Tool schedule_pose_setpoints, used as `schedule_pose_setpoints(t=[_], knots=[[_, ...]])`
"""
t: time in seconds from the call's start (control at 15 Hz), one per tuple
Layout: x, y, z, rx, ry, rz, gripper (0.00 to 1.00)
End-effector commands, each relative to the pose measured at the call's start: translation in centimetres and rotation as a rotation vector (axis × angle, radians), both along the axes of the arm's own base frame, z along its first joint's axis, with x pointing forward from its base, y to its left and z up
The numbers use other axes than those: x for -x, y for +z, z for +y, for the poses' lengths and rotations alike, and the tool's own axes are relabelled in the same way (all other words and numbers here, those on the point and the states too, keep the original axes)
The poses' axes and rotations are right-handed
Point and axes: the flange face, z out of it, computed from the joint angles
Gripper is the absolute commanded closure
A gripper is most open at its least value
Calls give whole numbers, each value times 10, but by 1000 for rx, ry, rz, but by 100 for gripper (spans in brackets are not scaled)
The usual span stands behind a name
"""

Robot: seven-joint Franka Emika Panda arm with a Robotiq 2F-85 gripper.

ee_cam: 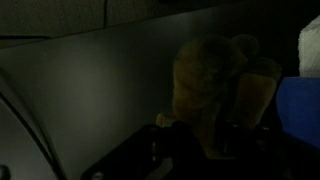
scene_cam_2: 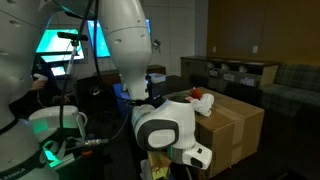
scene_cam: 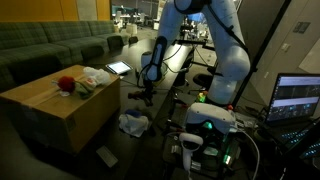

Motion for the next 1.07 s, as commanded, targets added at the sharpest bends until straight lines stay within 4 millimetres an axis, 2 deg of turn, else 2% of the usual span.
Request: schedule_pose_setpoints(t=[0.0, 0.27, 0.33, 0.4, 0.47, 0.6, 1.0], knots=[[-13, -16, -6, 23, -23, -26, 94], [-18, -27, -11, 26, -49, -19, 94], [-18, -28, -13, 26, -53, -19, 88], [-19, -29, -14, 27, -58, -21, 74], [-19, -30, -14, 23, -64, -20, 51], [-20, -31, -15, 26, -72, -23, 49], [-22, -27, -18, 33, -78, -37, 3]])
